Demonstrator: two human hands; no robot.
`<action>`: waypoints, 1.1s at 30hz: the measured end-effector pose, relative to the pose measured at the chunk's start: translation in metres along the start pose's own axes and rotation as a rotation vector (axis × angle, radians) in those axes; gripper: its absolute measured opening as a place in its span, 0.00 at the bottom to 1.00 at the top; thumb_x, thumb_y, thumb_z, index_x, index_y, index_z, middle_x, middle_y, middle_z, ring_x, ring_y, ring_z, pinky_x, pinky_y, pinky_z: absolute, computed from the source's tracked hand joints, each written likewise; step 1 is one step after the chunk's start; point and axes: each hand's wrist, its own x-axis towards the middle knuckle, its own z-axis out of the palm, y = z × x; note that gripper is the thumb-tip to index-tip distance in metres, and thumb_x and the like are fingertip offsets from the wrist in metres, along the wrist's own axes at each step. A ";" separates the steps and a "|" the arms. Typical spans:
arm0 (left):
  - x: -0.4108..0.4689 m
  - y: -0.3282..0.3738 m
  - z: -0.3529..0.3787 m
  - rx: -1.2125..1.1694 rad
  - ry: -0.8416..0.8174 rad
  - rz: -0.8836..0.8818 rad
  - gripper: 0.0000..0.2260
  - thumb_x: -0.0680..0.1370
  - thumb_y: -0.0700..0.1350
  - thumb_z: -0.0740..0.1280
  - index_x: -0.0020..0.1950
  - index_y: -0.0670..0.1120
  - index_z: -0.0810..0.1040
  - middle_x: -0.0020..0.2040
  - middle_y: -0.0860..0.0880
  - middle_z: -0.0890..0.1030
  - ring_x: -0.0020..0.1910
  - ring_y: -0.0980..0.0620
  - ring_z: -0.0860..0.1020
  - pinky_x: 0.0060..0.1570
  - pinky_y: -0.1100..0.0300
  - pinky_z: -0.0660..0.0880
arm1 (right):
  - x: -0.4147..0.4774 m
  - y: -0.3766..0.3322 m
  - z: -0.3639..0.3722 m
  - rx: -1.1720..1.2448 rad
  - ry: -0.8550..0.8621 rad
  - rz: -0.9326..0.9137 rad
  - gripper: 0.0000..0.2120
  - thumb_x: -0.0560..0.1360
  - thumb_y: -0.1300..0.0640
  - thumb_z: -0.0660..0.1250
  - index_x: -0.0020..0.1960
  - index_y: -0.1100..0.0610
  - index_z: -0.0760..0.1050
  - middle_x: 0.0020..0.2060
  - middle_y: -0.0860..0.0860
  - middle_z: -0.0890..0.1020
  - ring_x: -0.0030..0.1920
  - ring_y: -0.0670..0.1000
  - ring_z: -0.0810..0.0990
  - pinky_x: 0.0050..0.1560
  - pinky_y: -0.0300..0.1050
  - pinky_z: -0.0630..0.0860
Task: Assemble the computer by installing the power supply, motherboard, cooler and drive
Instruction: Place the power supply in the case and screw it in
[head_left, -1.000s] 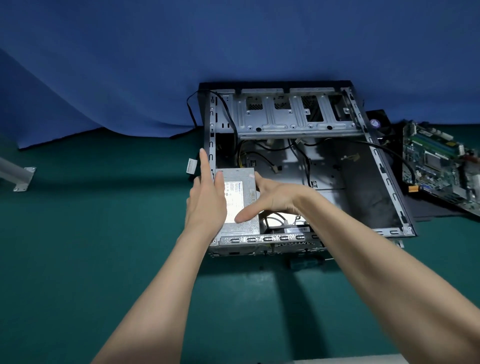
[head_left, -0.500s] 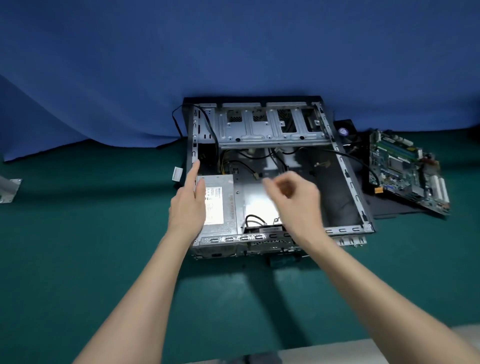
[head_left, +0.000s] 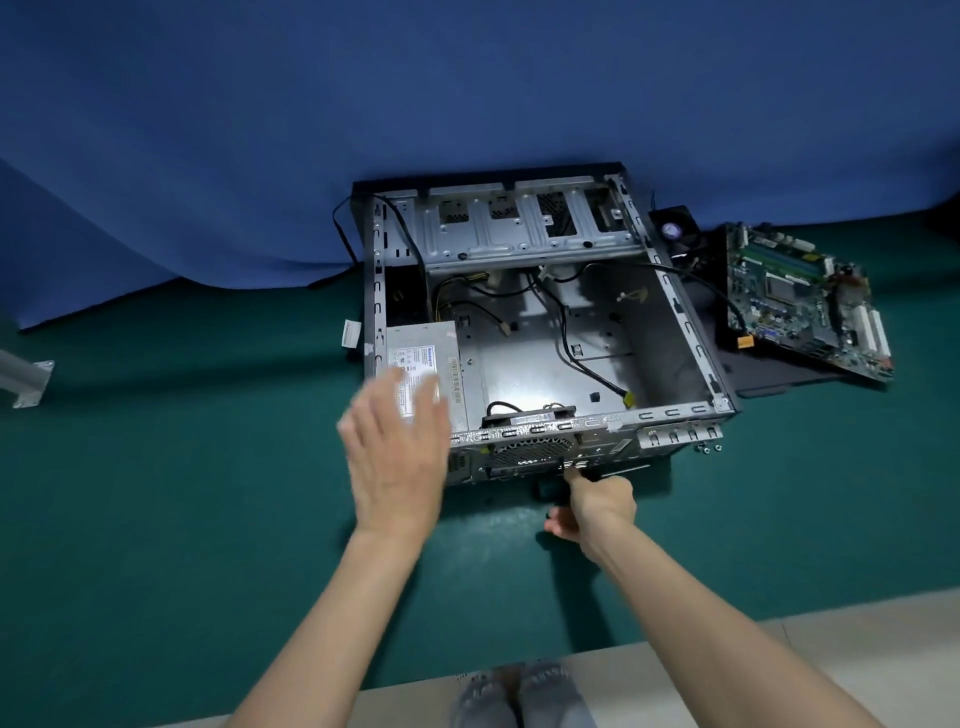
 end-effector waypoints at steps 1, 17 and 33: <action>-0.013 0.006 0.001 -0.017 0.064 0.155 0.11 0.72 0.38 0.72 0.50 0.43 0.72 0.51 0.41 0.71 0.45 0.43 0.69 0.39 0.51 0.67 | 0.003 0.000 0.003 0.027 0.002 0.012 0.12 0.76 0.58 0.70 0.44 0.67 0.72 0.36 0.67 0.81 0.23 0.59 0.78 0.19 0.44 0.73; -0.096 0.040 0.062 -0.338 -0.663 -0.640 0.11 0.76 0.47 0.70 0.55 0.44 0.82 0.51 0.43 0.78 0.51 0.43 0.76 0.48 0.53 0.70 | -0.024 0.049 -0.008 0.232 -0.087 -0.098 0.06 0.76 0.59 0.63 0.44 0.63 0.71 0.42 0.61 0.81 0.39 0.58 0.84 0.39 0.49 0.82; -0.082 0.029 0.056 -0.576 -0.467 -1.232 0.07 0.69 0.42 0.76 0.33 0.49 0.80 0.29 0.51 0.81 0.38 0.46 0.82 0.42 0.58 0.76 | -0.052 0.058 0.023 0.231 -0.304 -0.110 0.07 0.79 0.67 0.54 0.46 0.63 0.70 0.22 0.57 0.74 0.26 0.56 0.78 0.31 0.44 0.76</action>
